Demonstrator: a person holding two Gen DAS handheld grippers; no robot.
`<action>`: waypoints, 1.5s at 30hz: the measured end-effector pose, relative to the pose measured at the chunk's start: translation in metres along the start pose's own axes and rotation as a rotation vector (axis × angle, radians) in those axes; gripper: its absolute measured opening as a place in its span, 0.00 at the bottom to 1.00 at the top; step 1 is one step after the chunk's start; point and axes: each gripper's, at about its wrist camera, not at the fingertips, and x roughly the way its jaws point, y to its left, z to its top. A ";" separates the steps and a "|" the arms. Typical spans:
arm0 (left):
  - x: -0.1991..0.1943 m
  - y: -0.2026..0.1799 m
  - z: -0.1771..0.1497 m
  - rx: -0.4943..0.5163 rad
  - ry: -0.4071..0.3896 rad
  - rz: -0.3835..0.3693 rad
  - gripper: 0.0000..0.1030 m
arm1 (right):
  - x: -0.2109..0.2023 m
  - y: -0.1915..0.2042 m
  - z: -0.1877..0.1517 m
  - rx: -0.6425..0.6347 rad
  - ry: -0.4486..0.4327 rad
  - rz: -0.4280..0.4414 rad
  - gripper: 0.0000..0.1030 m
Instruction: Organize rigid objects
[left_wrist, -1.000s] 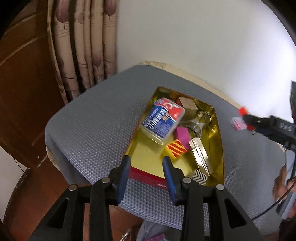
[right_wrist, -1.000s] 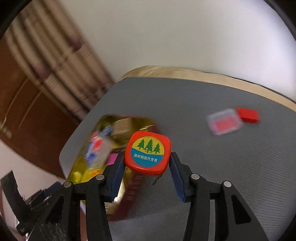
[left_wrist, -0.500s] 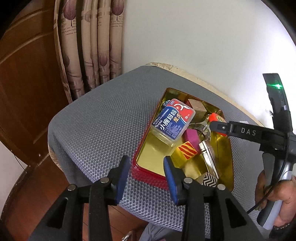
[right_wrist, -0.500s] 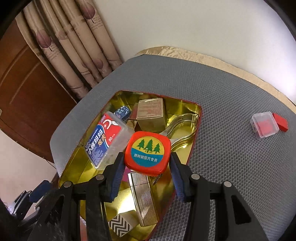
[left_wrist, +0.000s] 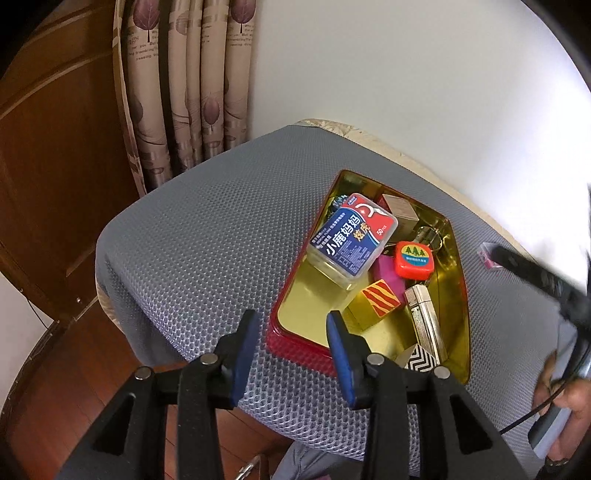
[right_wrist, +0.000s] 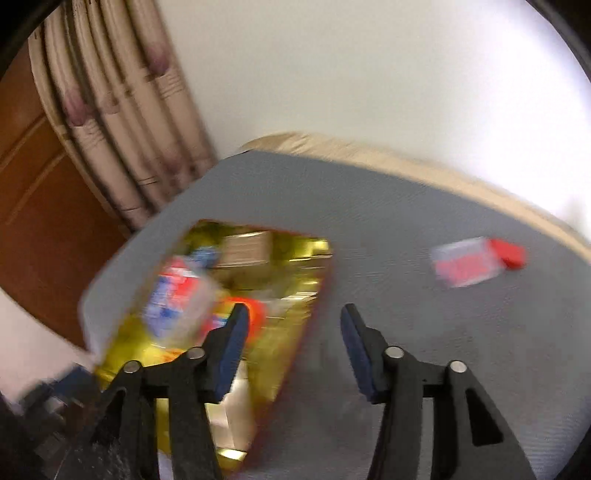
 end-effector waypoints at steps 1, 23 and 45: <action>0.000 0.000 -0.001 0.002 -0.001 0.002 0.37 | -0.005 -0.018 -0.012 -0.020 -0.031 -0.108 0.62; -0.026 -0.202 0.010 0.669 -0.040 -0.339 0.53 | -0.014 -0.273 -0.110 0.327 0.112 -0.507 0.95; 0.179 -0.382 0.089 1.067 0.373 -0.422 0.60 | -0.031 -0.268 -0.110 0.328 0.004 -0.385 0.95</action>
